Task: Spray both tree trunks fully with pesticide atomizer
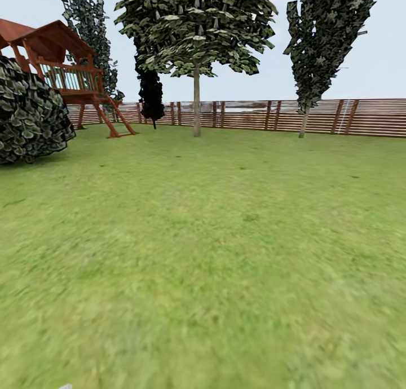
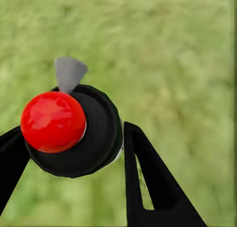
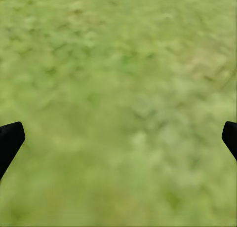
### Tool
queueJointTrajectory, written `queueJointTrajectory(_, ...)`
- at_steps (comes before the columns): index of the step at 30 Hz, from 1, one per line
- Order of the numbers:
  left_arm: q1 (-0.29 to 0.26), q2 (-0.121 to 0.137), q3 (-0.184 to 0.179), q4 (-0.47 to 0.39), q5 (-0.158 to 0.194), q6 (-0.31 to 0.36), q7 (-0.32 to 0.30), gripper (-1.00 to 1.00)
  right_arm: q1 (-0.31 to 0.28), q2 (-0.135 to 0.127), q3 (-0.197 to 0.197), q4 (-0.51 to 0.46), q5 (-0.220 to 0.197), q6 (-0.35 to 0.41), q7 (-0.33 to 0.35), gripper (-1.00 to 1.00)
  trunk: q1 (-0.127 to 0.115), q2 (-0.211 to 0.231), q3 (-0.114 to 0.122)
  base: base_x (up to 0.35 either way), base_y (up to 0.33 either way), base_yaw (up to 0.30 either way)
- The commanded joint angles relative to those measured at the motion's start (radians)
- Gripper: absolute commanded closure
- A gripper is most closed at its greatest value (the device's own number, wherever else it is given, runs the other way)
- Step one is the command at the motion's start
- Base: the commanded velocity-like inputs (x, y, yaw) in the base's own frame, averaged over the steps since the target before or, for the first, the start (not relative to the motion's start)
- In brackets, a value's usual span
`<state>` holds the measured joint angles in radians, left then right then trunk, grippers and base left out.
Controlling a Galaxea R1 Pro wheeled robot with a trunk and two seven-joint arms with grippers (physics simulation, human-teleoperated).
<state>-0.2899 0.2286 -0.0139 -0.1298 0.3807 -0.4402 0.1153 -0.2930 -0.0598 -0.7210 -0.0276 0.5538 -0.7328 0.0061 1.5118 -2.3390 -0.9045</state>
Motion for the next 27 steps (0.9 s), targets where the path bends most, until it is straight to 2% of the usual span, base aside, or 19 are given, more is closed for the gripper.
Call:
queueJointTrajectory(1, 0.000, -0.001, 0.000, 0.000, 0.000, 0.000, 0.000, 1.00, 0.000, 0.000, 0.000, 0.000, 0.000, 0.000, 0.000, -1.00, 0.000, 0.000, 0.000, 0.342, 0.000, 0.000)
queueJointTrajectory(27, 0.000, 0.000, 0.000, 0.000, 0.000, 0.000, 0.000, 1.00, 0.000, 0.000, 0.000, 0.000, 0.000, 0.000, 0.000, -1.00, 0.000, 0.000, 0.000, 0.342, 0.000, 0.000)
